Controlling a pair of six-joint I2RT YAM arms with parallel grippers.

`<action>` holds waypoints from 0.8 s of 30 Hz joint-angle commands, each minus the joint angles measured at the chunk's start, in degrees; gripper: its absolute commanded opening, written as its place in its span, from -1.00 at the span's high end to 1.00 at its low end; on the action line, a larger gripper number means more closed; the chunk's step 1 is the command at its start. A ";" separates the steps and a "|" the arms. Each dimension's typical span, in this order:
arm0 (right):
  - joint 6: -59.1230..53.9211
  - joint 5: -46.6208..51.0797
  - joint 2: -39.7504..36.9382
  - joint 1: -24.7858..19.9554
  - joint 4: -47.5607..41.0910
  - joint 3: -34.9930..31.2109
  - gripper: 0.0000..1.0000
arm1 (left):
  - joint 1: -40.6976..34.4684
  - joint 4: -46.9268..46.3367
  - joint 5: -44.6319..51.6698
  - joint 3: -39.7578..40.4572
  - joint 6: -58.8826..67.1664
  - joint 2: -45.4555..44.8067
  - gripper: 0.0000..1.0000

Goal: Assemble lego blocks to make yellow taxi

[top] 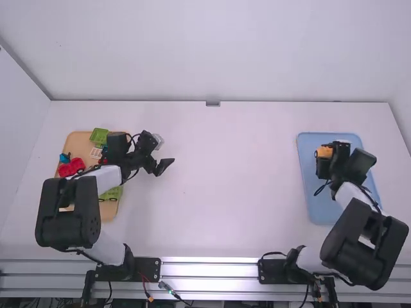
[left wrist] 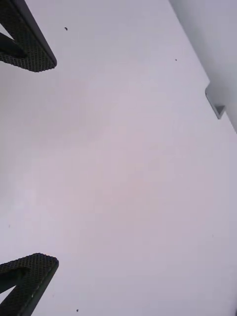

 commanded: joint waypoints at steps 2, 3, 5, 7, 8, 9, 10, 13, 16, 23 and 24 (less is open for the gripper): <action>2.49 1.11 5.88 -1.46 1.86 0.46 -0.01 | -0.46 0.11 0.48 -0.66 -0.33 -0.42 -0.98; 2.51 1.22 8.00 -1.60 3.28 0.44 -0.05 | -0.57 0.09 0.48 -0.66 -0.31 -0.42 -0.98; 2.54 1.20 11.67 -1.44 5.40 0.50 -0.10 | -0.57 -0.02 0.66 -0.66 -0.37 -0.42 -0.98; 3.32 1.25 12.66 -1.44 5.66 0.57 -0.17 | -0.57 -0.17 0.55 -0.66 -0.37 -0.42 -0.98; 4.00 1.20 13.18 -1.62 5.84 0.74 -0.38 | -0.57 -0.42 0.50 -0.66 -0.37 -0.42 -0.98; 3.96 1.22 13.27 -1.64 5.73 0.92 -0.49 | -0.57 -0.50 0.50 -0.66 -0.39 -0.42 -0.98; 3.93 1.22 13.27 -1.64 5.73 0.98 -0.57 | -0.57 -0.55 0.50 -0.66 -0.48 -0.42 -0.98; 3.80 1.77 12.85 -1.46 5.73 1.44 -0.89 | -0.57 -0.92 0.50 -0.66 -0.57 -0.42 -0.98; 4.00 5.03 11.87 -1.11 3.02 2.10 -0.98 | -0.57 -0.81 0.39 -0.63 -2.99 -0.42 -0.98; 7.08 12.09 7.43 1.60 -8.22 7.45 -0.98 | -0.98 2.01 -9.62 -0.48 -13.90 -0.48 -0.98; 7.30 13.62 6.47 2.14 -9.79 8.22 -0.98 | -1.44 1.57 -10.82 -0.13 -15.30 -0.55 -0.98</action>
